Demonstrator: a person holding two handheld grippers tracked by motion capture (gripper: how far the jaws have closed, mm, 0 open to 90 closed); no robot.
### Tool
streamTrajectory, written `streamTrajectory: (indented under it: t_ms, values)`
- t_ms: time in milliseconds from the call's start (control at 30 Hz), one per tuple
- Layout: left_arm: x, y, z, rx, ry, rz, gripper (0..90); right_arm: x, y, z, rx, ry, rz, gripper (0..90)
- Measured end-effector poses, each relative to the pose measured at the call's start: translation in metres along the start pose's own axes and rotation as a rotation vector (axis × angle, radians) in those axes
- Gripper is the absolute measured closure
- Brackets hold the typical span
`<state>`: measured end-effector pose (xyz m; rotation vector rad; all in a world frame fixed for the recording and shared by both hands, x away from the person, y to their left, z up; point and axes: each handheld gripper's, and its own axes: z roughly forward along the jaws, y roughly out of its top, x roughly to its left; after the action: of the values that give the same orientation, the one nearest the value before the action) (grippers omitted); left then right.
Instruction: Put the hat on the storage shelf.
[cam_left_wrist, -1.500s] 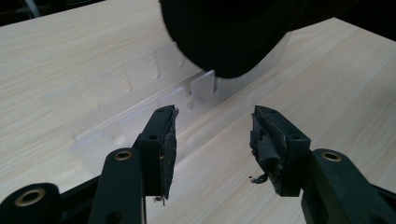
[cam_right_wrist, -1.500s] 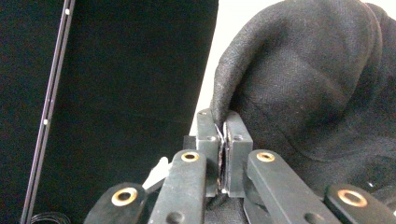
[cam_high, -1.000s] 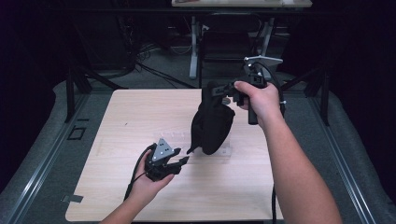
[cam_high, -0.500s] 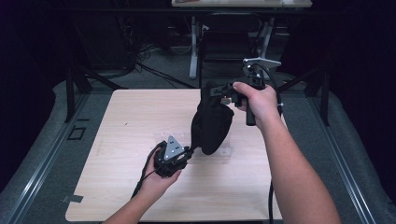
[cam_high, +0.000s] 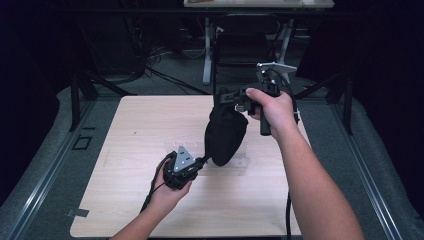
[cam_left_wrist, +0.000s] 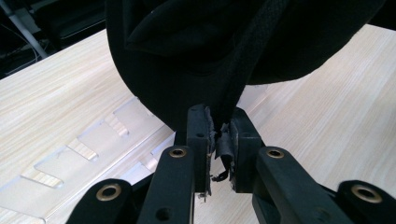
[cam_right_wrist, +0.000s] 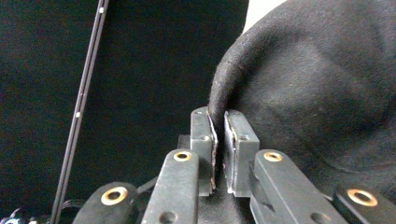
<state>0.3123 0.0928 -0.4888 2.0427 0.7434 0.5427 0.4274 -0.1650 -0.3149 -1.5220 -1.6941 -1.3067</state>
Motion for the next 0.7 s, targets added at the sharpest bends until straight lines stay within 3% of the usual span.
streamTrajectory:
  t_ms: [200, 700]
  values:
    - [0.002, -0.002, -0.001, 0.002, 0.011, -0.003, 83.2, 0.006, -0.001, -0.006, -0.015, 0.064, -0.006, 74.8]
    - [0.008, -0.014, -0.003, 0.031, 0.028, 0.005, 85.0, 0.004, -0.002, -0.021, -0.048, 0.044, -0.001, 71.8]
